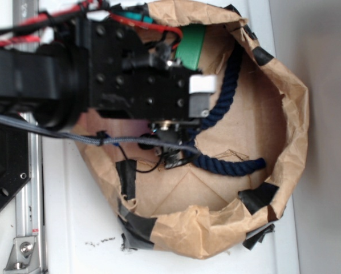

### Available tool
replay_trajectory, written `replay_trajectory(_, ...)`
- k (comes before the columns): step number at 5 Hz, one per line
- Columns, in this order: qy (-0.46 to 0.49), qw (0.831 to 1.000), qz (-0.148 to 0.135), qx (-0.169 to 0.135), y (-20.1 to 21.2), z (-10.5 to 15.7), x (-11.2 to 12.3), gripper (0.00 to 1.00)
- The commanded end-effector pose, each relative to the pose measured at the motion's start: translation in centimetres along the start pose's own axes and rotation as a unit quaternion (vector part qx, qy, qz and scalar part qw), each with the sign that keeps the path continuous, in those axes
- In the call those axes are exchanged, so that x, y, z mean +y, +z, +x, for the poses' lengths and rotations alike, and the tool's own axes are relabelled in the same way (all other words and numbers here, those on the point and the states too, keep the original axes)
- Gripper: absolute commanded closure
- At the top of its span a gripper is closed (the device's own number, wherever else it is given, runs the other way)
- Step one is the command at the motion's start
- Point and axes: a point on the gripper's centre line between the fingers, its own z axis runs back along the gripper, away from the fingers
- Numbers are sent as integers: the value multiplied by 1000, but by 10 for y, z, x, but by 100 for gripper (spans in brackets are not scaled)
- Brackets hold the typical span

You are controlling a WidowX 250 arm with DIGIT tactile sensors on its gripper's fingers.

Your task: Grab the black box.

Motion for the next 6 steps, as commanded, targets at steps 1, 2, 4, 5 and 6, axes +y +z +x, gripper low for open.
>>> replay_trajectory(1, 9, 999, 28, -46, -17, 38, -14, 0)
replay_trajectory(2, 22, 998, 37, -49, -16, 42, -12, 38)
replay_trajectory(4, 35, 995, 62, -65, -5, 29, 1, 100)
replay_trajectory(5, 38, 994, 52, -82, 21, 21, 10, 100)
replay_trajectory(6, 5, 998, 21, -62, 70, 4, 18, 100)
